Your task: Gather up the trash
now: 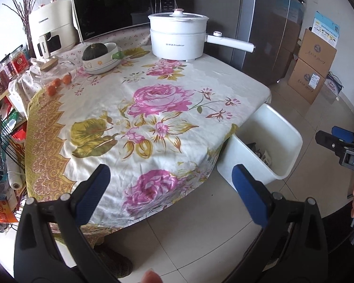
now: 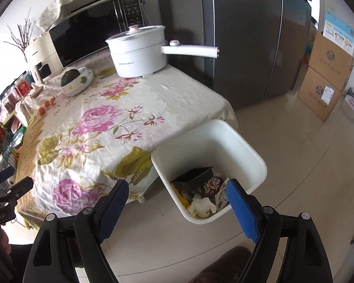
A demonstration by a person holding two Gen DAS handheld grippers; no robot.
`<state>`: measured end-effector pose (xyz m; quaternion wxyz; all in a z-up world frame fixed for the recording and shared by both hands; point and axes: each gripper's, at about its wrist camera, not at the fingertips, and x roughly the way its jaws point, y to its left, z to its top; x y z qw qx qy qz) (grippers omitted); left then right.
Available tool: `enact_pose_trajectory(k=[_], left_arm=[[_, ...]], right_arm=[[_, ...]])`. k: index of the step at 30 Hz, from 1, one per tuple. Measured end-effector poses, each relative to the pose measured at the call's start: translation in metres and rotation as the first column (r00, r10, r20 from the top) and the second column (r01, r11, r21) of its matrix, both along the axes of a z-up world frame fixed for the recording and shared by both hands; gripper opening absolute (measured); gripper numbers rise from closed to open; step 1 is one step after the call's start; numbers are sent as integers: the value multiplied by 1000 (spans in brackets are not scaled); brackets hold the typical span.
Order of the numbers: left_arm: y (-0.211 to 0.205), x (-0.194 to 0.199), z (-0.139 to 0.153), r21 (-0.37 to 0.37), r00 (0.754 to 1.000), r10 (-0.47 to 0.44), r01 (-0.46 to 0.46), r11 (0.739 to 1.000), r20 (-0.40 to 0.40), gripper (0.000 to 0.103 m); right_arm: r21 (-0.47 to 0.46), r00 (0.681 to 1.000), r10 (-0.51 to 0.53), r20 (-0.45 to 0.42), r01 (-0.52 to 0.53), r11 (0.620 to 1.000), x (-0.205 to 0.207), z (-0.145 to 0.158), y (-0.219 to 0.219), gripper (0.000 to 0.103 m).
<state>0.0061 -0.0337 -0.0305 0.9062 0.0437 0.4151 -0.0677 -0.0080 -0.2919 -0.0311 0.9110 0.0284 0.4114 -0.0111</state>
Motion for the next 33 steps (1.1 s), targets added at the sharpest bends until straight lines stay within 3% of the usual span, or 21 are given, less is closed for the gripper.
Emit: enact_pose_trajectory(k=[4, 10, 19, 33], left_arm=[[-2, -19, 20, -3, 994, 1, -1, 1000, 108, 102], [3, -30, 39, 0, 970, 75, -77, 997, 232, 102], [2, -28, 41, -26, 965, 87, -83, 996, 247, 102], [-2, -26, 37, -39, 971, 80, -73, 997, 225, 102]], right_arm=[[-34, 996, 6, 89, -3, 999, -18, 17, 16, 90], [-83, 987, -2, 160, 15, 996, -26, 30, 27, 91], [-138, 980, 10, 199, 18, 990, -29, 32, 39, 91], [-127, 974, 4, 227, 25, 992, -25, 32, 41, 91]])
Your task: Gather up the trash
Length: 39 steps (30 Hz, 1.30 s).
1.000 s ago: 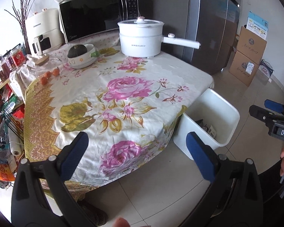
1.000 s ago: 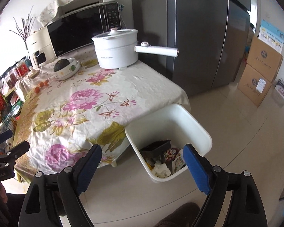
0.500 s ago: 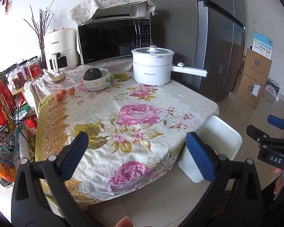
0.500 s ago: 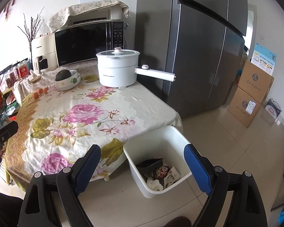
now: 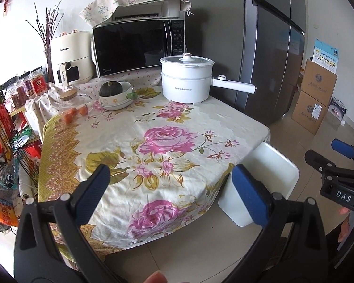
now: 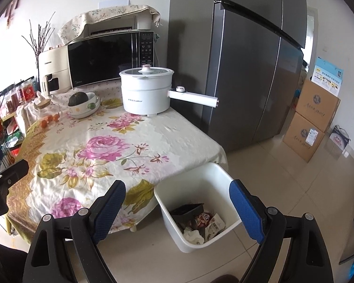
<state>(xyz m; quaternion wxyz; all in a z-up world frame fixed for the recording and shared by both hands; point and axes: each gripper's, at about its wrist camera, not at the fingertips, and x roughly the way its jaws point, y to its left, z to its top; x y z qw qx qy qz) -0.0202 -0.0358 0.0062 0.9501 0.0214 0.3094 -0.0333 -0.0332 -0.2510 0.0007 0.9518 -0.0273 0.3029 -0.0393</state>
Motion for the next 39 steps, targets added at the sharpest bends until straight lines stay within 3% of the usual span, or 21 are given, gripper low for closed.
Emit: enact_pose_trajectory(k=[39], left_arm=[[-1, 1, -9, 8, 1000, -12, 12, 1000, -21, 102]], right_arm=[[-3, 1000, 8, 27, -8, 1000, -4, 4, 4, 91]])
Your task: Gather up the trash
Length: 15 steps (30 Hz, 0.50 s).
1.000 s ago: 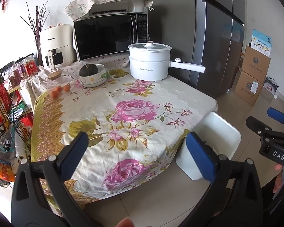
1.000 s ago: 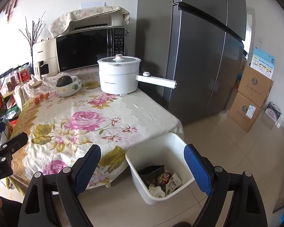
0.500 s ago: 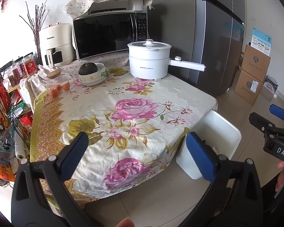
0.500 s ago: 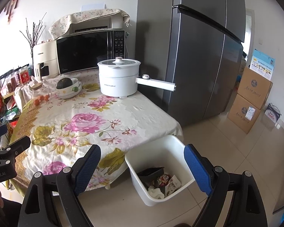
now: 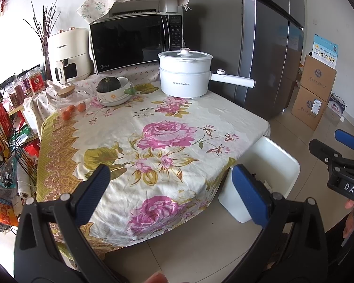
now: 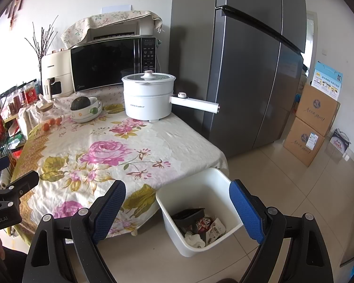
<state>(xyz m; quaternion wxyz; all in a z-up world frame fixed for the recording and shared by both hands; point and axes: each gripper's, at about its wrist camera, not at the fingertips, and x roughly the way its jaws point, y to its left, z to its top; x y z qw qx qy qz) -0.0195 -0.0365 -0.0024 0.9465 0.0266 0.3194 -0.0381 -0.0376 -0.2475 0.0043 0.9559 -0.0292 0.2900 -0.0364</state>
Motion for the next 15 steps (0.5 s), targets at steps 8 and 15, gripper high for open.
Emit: enact_pose_trajectory(k=[8, 15], left_arm=[[-1, 0, -1, 1, 1000, -2, 2, 1000, -1, 102], [-1, -1, -2, -1, 1000, -4, 4, 1000, -4, 102]], right_arm=[[-2, 1000, 0, 2, 0, 1000, 0, 0, -1, 91], [0, 1000, 0, 1, 0, 1000, 0, 0, 0, 91]])
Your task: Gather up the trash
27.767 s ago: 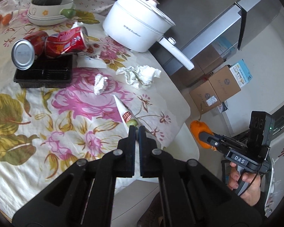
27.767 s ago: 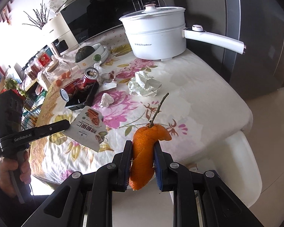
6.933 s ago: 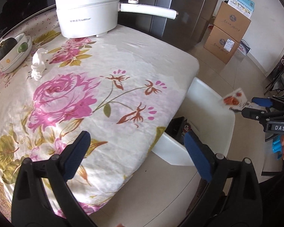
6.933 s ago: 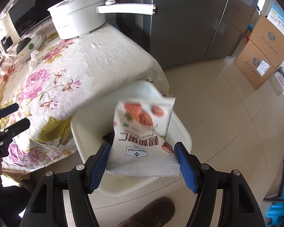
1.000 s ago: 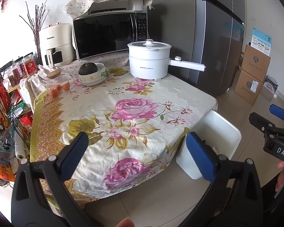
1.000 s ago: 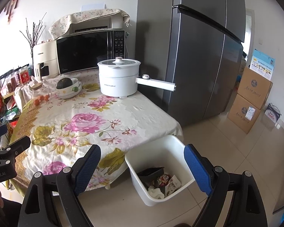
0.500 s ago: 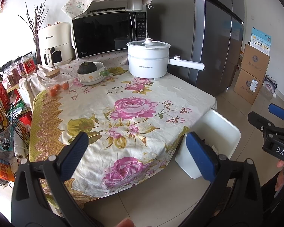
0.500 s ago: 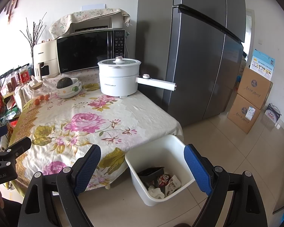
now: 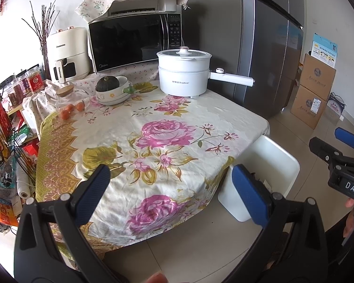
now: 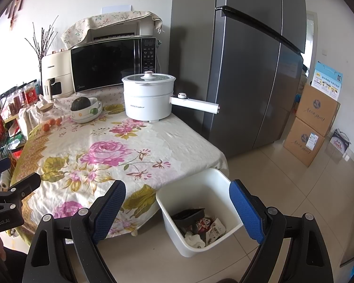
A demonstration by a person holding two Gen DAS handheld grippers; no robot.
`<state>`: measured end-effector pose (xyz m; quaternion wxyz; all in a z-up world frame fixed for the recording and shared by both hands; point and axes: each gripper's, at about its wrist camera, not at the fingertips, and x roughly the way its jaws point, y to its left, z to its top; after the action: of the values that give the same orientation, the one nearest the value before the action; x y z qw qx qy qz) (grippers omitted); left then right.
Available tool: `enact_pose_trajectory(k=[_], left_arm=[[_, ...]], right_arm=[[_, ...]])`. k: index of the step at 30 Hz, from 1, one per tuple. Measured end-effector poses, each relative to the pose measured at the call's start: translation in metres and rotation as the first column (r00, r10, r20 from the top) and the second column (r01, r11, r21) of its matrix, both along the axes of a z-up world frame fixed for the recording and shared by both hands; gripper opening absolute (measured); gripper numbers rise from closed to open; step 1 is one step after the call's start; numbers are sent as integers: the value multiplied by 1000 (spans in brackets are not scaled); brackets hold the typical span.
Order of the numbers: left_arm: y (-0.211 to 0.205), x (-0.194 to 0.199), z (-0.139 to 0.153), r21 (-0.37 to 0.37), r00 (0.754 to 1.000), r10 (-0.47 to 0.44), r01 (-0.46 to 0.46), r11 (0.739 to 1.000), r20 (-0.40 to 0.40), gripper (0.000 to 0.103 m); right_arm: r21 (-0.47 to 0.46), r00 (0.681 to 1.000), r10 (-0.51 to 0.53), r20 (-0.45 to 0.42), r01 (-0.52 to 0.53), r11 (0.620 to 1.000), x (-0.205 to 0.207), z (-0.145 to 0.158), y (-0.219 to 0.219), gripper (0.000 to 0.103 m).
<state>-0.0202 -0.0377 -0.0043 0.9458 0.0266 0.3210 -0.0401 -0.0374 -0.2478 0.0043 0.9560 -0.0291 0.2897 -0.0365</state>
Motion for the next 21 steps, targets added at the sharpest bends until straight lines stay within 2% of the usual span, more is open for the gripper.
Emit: enact_pose_trajectory(k=[13, 21], left_arm=[[0, 0, -1, -1, 1000, -6, 6, 1000, -4, 102], [2, 3, -1, -30, 999, -34, 34, 999, -19, 102]], right_arm=[[1, 1000, 0, 3, 0, 1000, -1, 1, 0, 91], [2, 1000, -2, 5, 2, 1000, -1, 1, 0, 91]])
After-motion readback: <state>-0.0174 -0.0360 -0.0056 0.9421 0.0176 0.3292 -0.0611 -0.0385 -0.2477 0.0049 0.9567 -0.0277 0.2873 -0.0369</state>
